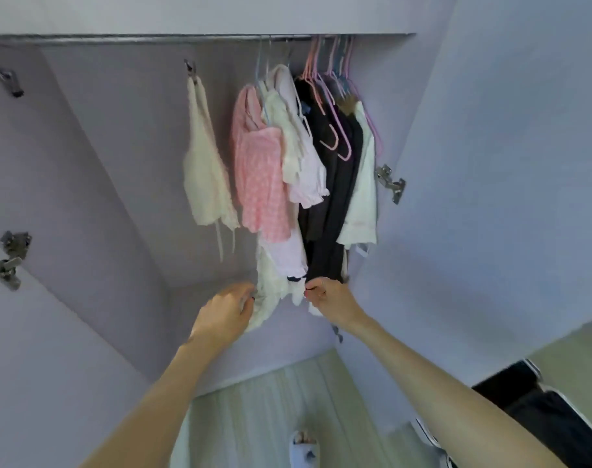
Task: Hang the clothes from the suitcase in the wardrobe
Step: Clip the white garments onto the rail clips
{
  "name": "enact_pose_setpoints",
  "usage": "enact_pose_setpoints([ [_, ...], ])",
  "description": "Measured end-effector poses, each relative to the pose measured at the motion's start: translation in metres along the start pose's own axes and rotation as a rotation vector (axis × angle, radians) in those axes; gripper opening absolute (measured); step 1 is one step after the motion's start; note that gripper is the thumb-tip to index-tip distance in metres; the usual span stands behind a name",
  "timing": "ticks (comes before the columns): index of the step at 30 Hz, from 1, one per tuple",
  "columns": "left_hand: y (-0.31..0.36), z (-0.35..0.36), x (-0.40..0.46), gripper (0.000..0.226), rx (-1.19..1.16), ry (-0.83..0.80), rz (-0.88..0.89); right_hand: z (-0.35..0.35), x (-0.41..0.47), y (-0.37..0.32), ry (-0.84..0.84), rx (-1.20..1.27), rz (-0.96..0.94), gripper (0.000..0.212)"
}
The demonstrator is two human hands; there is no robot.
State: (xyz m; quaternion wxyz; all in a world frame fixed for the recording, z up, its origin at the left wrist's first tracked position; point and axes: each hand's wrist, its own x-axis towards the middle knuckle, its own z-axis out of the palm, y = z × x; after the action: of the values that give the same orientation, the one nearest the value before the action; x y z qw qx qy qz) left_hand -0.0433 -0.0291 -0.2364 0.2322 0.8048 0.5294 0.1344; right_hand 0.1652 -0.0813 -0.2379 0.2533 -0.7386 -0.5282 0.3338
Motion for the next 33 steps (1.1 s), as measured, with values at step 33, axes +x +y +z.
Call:
enact_pose_setpoints([
  [33,0.4,0.52,-0.017,0.031,0.035,-0.923,0.174,-0.234,-0.2,0.546,0.115,0.11,0.724,0.033],
])
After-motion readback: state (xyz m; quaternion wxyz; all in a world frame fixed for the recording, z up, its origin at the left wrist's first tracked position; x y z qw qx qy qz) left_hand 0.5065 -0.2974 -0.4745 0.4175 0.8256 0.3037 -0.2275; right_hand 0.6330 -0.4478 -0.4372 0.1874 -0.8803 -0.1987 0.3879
